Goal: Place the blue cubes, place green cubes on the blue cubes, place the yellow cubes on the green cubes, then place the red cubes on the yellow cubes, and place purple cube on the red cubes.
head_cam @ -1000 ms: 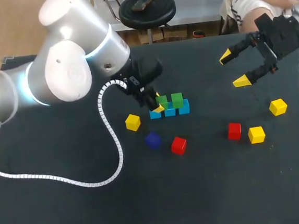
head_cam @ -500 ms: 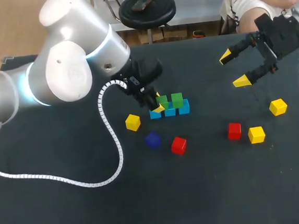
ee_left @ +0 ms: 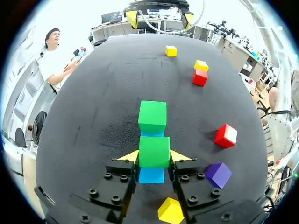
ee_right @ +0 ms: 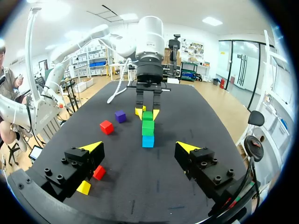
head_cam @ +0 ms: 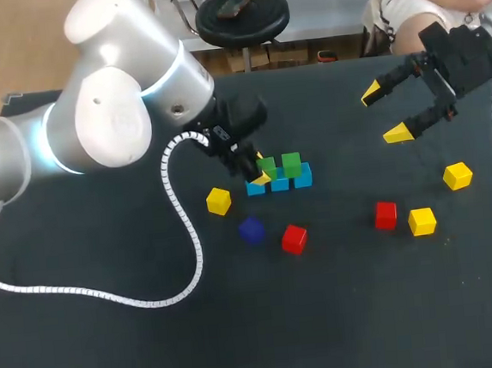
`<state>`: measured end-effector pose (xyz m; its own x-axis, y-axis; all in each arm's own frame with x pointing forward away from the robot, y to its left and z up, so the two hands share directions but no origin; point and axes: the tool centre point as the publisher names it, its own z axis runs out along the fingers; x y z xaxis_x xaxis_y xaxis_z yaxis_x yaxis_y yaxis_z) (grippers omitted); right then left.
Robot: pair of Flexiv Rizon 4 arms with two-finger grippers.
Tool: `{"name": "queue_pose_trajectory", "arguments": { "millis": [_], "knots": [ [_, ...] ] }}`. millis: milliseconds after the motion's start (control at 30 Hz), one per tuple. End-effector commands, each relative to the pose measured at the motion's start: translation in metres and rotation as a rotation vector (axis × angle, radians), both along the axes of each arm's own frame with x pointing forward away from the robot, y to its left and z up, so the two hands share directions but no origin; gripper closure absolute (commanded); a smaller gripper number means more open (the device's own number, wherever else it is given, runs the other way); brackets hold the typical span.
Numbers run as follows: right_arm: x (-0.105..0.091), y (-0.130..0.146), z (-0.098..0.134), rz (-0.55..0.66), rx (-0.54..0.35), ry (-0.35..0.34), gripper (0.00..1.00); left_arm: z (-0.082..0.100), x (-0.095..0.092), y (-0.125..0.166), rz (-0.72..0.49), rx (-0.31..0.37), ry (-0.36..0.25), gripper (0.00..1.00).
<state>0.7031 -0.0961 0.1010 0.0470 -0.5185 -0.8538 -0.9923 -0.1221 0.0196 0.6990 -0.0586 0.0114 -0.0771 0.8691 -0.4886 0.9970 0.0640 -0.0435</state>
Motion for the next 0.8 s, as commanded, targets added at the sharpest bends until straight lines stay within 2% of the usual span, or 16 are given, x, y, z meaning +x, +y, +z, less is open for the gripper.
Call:
{"name": "queue_pose_trajectory", "arguments": {
  "millis": [33, 67, 133, 367, 467, 567, 700, 800],
  "knots": [
    [-0.0004, 0.0, 0.0, 0.0, 0.001, -0.002, 0.0, -0.0009, 0.0027, 0.0001, -0.004, 0.002, 0.004, 1.0],
    [-0.0004, 0.0, 0.0, 0.0, 0.001, -0.002, 0.0, -0.001, 0.0028, 0.0001, -0.005, 0.003, 0.004, 0.93],
    [-0.0004, 0.0, 0.0, 0.0, 0.001, -0.002, 0.0, -0.0014, 0.0031, -0.0002, -0.008, 0.009, 0.004, 0.69],
    [-0.0004, 0.0, 0.0, 0.0, 0.001, -0.002, 0.0, -0.0024, 0.0035, -0.0014, -0.01, 0.004, 0.008, 0.52],
    [-0.0004, 0.0, 0.0, 0.0, 0.001, -0.002, 0.0, -0.0025, 0.0036, -0.0016, -0.011, 0.001, 0.008, 0.49],
    [-0.0004, 0.0, 0.0, 0.0, 0.001, -0.002, 0.0, -0.0025, 0.0037, -0.0018, -0.012, -0.001, 0.007, 0.54],
    [-0.0004, 0.0, 0.0, 0.0, 0.001, -0.002, 0.0, -0.0001, 0.0019, -0.0004, -0.003, -0.012, 0.002, 0.53],
    [-0.0004, 0.0, 0.0, 0.0, 0.001, -0.002, 0.0, 0.0043, -0.001, 0.0008, 0.001, -0.024, -0.01, 0.56]
  ]
}}
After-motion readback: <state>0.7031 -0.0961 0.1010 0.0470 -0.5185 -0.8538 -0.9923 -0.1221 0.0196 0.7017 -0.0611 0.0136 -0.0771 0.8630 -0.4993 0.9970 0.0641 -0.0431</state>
